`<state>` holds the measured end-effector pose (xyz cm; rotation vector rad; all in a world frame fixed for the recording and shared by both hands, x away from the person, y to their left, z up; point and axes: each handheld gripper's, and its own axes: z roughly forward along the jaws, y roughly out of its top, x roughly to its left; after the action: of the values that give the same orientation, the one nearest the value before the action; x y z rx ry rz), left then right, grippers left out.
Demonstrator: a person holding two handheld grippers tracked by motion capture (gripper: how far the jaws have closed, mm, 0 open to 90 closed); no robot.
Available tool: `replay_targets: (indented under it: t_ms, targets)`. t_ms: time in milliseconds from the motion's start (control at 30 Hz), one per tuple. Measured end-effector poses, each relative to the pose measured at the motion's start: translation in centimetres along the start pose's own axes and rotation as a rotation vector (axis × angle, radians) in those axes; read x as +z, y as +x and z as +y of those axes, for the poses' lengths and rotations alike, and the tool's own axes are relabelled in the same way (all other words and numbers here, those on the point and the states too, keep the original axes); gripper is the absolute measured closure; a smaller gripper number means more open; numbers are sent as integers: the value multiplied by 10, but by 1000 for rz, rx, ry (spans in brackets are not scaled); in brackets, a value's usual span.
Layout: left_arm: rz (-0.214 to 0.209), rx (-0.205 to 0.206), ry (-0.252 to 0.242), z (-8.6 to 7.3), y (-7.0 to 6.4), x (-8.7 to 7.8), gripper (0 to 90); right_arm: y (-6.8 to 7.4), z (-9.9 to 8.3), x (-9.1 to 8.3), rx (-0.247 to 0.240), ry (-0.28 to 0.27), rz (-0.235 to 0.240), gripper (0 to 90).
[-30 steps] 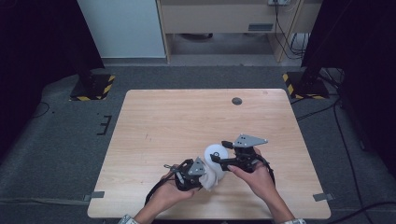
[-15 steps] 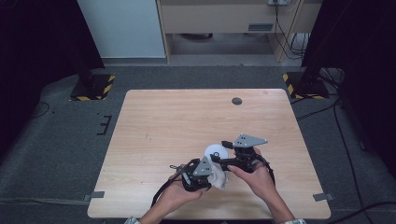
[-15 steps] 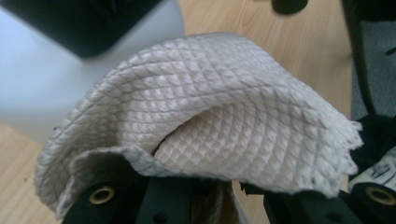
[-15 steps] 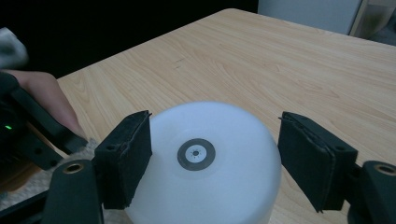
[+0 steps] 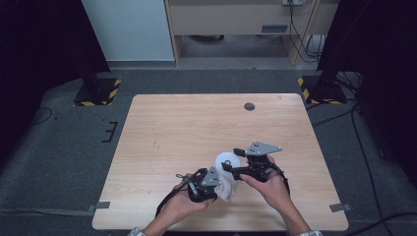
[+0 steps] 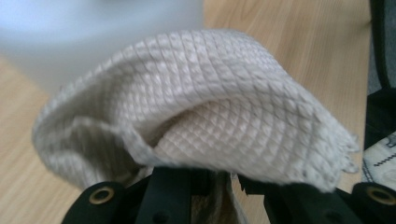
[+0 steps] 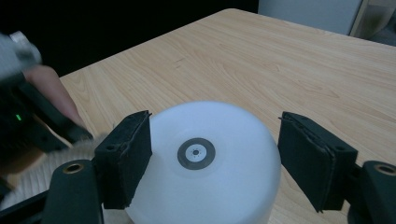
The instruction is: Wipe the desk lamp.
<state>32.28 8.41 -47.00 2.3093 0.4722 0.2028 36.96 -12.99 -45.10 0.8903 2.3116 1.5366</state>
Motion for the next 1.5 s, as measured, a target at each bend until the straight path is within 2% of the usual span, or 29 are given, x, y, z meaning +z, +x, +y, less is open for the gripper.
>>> replay_targets:
  t_ms: [100, 133, 267, 500, 567, 667, 733, 833, 933, 1000, 1033, 1167, 1233, 1333, 1433, 1500]
  targets:
    - [16, -19, -13, -3, 7, -11, 755, 0, 0, 0, 1, 1, 1, 266]
    - [23, -42, -22, -6, 11, -13, 754, 0, 0, 0, 0, 0, 0, 266]
    - [34, -62, -4, -11, 19, -12, 753, 0, 0, 0, 2, 0, 1, 266]
    - [25, -14, 117, -18, 13, 13, 752, 0, 0, 0, 4, 0, 2, 266]
    - [15, 3, 111, -14, 8, 15, 752, 0, 0, 0, 2, -1, 1, 266]
    - [3, 17, 70, -7, 1, 14, 751, 0, 0, 0, 3, 0, 2, 266]
    - [-10, 9, 21, -3, -3, 10, 750, 0, 0, 0, 3, -1, 2, 266]
    - [-8, 8, -8, 0, -4, 5, 750, 0, 0, 0, 2, -1, 2, 266]
    - [-13, 12, 13, -2, -2, 6, 739, 0, 0, 0, -1, -1, -1, 259]
    - [-15, 22, 47, -6, -1, 7, 733, 0, 0, 0, -4, 1, -7, 246]
    - [-10, 33, 59, -8, -1, 7, 727, 1, 1, -1, -7, 4, -16, 205]
    - [-1, 24, 61, -13, -2, 4, 729, 0, 3, -5, 1, -7, -36, 175]
    - [-3, 21, 50, -11, -7, 4, 732, -2, 3, -10, 5, -18, -45, 173]
    - [-4, 42, 51, -5, -22, 13, 736, -5, 2, -20, -3, -13, -67, 181]
    - [-12, 61, 59, 0, -34, 25, 741, -9, -4, -33, -5, -10, -97, 241]
    - [-20, 73, 68, 4, -42, 35, 743, -11, -12, -46, -23, 8, -125, 289]
